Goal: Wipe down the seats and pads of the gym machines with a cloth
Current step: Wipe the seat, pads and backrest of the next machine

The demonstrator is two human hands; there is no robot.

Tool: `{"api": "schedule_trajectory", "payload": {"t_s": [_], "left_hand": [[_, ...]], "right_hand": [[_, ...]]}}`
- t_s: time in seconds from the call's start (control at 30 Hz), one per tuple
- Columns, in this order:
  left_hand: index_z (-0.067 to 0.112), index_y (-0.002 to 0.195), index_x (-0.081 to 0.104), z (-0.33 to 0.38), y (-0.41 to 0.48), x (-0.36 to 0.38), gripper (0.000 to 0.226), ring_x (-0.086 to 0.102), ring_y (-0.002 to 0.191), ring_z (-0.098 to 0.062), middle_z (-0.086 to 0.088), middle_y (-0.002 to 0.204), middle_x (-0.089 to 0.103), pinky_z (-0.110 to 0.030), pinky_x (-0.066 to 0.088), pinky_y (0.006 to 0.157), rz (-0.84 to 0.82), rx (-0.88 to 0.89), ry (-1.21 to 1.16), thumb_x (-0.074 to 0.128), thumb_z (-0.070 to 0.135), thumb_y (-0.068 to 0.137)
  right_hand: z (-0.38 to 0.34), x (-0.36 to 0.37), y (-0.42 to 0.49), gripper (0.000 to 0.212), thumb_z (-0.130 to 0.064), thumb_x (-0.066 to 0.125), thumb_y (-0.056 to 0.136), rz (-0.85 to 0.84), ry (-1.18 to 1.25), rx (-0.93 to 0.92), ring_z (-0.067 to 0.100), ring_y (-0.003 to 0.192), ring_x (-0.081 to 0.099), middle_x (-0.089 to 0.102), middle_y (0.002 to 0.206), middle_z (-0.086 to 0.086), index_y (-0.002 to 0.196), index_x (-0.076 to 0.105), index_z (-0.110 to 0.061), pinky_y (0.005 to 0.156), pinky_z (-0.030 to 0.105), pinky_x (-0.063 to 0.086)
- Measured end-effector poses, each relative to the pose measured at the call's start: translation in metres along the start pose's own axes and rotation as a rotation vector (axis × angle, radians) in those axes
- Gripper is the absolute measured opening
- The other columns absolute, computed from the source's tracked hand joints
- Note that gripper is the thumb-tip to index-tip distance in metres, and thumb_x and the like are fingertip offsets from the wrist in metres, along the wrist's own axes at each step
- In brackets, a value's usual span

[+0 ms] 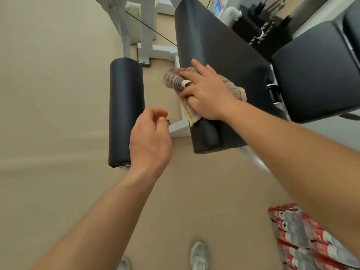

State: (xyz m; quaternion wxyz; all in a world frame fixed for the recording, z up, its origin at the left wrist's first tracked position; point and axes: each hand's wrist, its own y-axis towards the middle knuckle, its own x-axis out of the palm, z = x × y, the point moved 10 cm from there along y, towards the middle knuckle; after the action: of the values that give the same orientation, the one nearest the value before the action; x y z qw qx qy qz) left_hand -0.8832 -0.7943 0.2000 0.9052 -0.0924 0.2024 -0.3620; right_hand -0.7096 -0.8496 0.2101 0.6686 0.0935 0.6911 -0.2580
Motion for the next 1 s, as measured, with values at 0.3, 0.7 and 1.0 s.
{"api": "schedule_trajectory", "payload": {"t_s": [0.3, 0.7, 1.0], "left_hand": [[0.033, 0.115, 0.061, 0.008, 0.033, 0.022, 0.024, 0.057, 0.104, -0.010, 0.011, 0.116, 0.060, -0.041, 0.051, 0.097, -0.235, -0.026, 0.116, 0.048, 0.022, 0.098], [0.030, 0.125, 0.056, 0.034, 0.093, 0.027, 0.027, 0.054, 0.110, -0.009, 0.012, 0.124, 0.058, -0.033, 0.048, 0.099, -0.260, -0.033, 0.089, 0.048, 0.021, 0.101], [0.026, 0.129, 0.055, 0.061, 0.186, 0.077, 0.032, 0.055, 0.116, -0.016, 0.006, 0.127, 0.059, -0.041, 0.046, 0.103, -0.364, -0.023, 0.087, 0.047, 0.021, 0.099]], "right_hand": [[0.017, 0.001, -0.010, 0.044, -0.033, 0.045, 0.087, 0.019, 0.248, 0.015, 0.026, 0.155, 0.002, 0.029, 0.163, -0.009, 0.123, 0.070, -0.037, 0.125, 0.051, 0.003], [0.055, 0.015, -0.035, 0.060, -0.053, 0.032, 0.099, 0.124, 0.562, 0.461, 0.018, 0.155, -0.002, 0.007, 0.167, -0.011, 0.152, 0.003, -0.058, 0.125, 0.054, 0.006], [0.203, 0.013, 0.155, 0.059, -0.027, 0.019, 0.102, 0.056, 0.281, 0.545, 0.041, 0.153, 0.009, 0.008, 0.168, 0.016, 0.157, 0.020, -0.005, 0.121, 0.060, 0.012]]}}
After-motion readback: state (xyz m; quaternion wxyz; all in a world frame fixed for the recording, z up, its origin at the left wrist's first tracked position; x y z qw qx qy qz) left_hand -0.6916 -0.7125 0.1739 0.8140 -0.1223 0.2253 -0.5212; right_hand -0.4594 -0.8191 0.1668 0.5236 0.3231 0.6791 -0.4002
